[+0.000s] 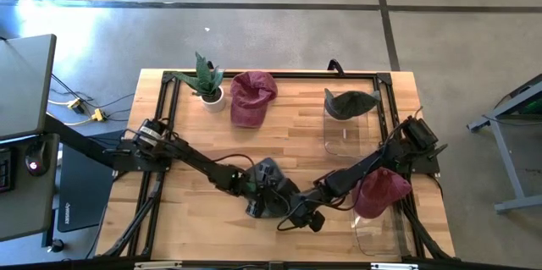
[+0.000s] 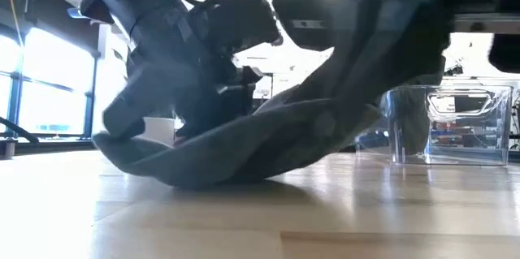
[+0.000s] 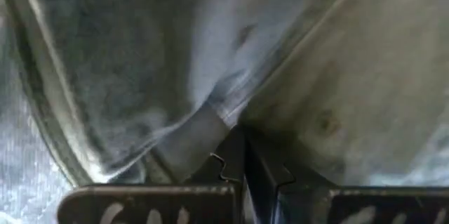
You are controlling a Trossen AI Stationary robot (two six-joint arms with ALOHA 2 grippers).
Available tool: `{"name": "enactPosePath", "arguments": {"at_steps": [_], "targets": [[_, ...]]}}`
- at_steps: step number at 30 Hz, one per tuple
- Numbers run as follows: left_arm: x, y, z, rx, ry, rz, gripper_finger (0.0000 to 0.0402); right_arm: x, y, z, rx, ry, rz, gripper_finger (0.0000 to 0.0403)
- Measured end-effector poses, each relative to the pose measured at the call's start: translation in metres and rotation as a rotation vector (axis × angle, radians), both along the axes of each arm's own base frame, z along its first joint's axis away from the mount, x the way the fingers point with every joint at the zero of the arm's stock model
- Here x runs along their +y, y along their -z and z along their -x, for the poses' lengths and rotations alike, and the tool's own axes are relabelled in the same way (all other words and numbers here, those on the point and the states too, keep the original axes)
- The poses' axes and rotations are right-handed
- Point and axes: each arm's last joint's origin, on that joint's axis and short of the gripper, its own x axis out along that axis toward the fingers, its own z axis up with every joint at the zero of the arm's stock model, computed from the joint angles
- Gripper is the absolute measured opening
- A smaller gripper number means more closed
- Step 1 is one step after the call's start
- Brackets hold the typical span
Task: Pick & Place hat
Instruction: Put the black cap into the top transparent bin
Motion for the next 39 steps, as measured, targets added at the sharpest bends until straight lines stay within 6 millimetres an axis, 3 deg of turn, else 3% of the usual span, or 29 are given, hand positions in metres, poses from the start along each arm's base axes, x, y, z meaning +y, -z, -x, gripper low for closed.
{"name": "enactPosePath", "arguments": {"at_steps": [6,15,20,23,30,34,39], "targets": [[0.004,0.0,0.005,0.037,-0.038,-0.062,0.0004,-0.001,0.001,0.002,0.007,0.052,0.035,0.0006],[0.003,-0.03,0.032,0.081,-0.142,-0.183,0.0004,-0.003,0.001,0.002,-0.006,0.107,0.078,0.0009],[-0.001,-0.033,0.045,0.111,-0.189,-0.25,0.0004,-0.006,-0.009,0.004,-0.049,0.268,0.066,0.0012],[-0.002,-0.036,0.047,0.094,-0.216,-0.271,0.0004,-0.007,-0.02,0.008,-0.059,0.348,0.03,0.0037],[-0.009,-0.037,0.045,0.077,-0.166,-0.224,0.0004,-0.012,-0.044,0.023,0.017,0.459,-0.146,0.0148],[-0.018,-0.042,0.046,0.08,-0.118,-0.216,0.0004,-0.02,-0.036,0.02,0.007,0.572,-0.169,0.0165],[-0.038,-0.058,0.054,0.114,-0.078,-0.271,0.0004,-0.038,-0.001,0.016,0.032,0.66,-0.191,0.0106]]}}
